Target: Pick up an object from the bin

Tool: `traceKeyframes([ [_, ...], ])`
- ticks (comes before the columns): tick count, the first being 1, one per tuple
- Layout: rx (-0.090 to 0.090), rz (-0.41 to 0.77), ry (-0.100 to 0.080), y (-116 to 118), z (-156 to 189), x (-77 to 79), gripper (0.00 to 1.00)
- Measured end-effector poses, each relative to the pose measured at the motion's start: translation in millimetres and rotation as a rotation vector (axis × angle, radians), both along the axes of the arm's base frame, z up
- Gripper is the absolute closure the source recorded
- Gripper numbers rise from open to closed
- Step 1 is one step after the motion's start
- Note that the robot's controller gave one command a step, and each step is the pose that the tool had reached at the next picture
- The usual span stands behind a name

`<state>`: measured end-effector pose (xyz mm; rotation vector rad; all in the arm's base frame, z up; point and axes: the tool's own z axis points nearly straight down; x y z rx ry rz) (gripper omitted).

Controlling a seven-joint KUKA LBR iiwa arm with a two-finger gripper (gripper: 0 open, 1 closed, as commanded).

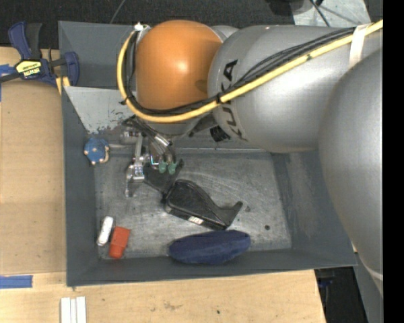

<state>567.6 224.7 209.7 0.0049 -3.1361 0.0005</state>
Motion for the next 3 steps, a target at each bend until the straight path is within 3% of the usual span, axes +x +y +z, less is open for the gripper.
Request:
traceKeyframes([
  [1,0.005,-0.079,-0.013,-58.2,-138.3,49.2,0.00],
  [2,-0.001,-0.241,-0.006,-86.7,-108.1,38.0,0.00],
  [3,-0.002,-0.367,-0.003,-96.9,-107.5,19.6,0.00],
])
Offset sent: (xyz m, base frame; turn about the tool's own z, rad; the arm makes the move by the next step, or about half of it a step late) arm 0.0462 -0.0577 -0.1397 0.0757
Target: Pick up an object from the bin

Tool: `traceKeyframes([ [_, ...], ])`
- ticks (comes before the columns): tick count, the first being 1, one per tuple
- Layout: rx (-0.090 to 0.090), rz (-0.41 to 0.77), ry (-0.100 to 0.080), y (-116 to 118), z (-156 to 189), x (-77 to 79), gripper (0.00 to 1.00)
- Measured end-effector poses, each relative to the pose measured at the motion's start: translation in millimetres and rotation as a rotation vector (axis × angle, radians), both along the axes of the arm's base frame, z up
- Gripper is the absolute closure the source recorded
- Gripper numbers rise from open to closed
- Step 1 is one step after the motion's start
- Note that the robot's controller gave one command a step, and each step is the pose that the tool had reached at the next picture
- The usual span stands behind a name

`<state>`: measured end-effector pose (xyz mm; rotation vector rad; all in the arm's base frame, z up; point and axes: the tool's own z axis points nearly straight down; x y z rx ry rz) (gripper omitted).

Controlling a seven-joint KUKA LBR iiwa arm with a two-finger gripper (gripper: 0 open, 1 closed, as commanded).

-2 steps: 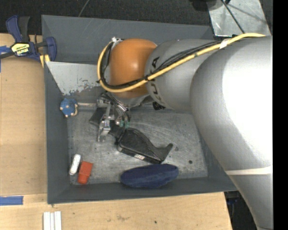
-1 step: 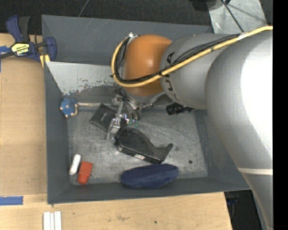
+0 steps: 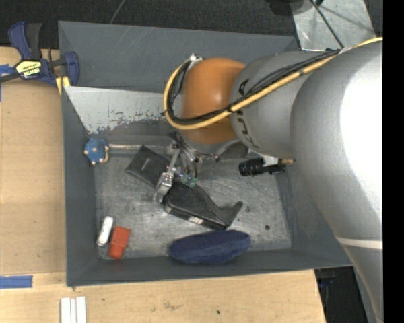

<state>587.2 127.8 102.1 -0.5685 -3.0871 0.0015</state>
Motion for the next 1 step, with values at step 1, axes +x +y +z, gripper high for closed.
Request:
traceKeyframes([
  [1,0.003,-0.151,-0.008,-4.4,-28.1,-1.4,0.00],
])
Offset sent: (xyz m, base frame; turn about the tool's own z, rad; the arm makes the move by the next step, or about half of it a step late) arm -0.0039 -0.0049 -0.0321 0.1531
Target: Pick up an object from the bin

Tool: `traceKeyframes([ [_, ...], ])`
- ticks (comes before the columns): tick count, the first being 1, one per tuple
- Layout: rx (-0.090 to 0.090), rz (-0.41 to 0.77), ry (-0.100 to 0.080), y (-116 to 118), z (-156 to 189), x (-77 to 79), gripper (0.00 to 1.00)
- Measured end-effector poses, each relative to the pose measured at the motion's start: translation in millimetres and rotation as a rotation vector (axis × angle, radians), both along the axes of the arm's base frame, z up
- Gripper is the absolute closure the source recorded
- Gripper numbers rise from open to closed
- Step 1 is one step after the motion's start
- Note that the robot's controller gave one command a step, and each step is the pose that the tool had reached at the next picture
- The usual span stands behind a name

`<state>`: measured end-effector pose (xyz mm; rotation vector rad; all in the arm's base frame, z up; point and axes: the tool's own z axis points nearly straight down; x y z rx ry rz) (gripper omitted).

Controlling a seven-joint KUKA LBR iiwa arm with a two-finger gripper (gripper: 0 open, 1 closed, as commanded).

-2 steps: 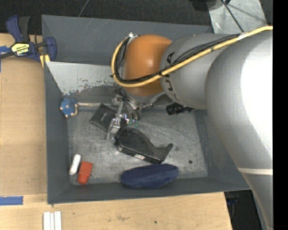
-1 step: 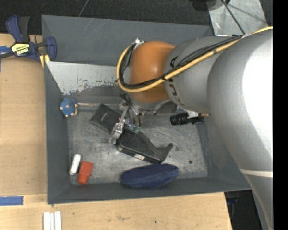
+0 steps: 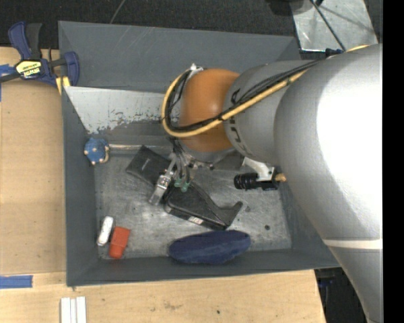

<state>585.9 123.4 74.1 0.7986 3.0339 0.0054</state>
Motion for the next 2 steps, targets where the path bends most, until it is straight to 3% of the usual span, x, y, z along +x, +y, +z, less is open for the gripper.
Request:
traceKeyframes([
  [1,0.000,0.002,0.001,0.6,2.0,1.3,0.00],
  [2,-0.001,-0.001,-0.012,-1.1,5.9,5.4,1.00],
])
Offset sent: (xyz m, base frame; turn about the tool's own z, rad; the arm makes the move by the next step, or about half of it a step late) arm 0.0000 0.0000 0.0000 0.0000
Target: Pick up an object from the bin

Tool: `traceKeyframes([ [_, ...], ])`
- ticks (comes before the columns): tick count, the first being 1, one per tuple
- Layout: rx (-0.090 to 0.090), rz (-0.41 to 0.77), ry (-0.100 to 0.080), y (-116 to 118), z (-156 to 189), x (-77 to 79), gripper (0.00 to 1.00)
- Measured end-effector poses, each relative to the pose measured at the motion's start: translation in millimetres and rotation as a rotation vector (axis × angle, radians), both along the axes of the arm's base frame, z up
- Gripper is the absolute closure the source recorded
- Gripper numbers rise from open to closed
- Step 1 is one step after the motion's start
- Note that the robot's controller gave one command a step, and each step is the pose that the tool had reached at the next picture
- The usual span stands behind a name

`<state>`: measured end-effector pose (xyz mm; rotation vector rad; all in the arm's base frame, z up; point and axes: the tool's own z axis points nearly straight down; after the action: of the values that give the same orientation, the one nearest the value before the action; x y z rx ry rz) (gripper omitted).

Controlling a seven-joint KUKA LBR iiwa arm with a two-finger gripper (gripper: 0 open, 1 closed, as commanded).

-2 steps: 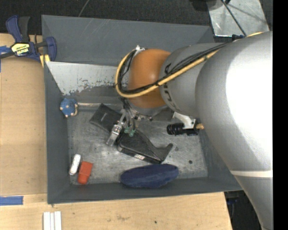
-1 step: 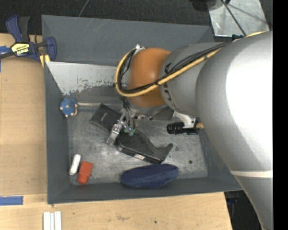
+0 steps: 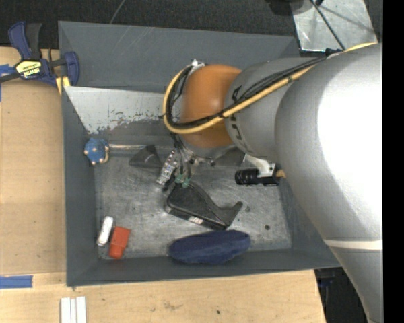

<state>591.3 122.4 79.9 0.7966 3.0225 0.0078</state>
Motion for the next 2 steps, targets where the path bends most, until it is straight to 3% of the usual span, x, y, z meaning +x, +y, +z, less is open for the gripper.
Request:
traceKeyframes([
  [1,0.000,-0.001,0.011,-0.6,18.8,1.5,1.00],
  [2,0.000,-0.001,0.012,-1.0,28.0,2.7,1.00],
])
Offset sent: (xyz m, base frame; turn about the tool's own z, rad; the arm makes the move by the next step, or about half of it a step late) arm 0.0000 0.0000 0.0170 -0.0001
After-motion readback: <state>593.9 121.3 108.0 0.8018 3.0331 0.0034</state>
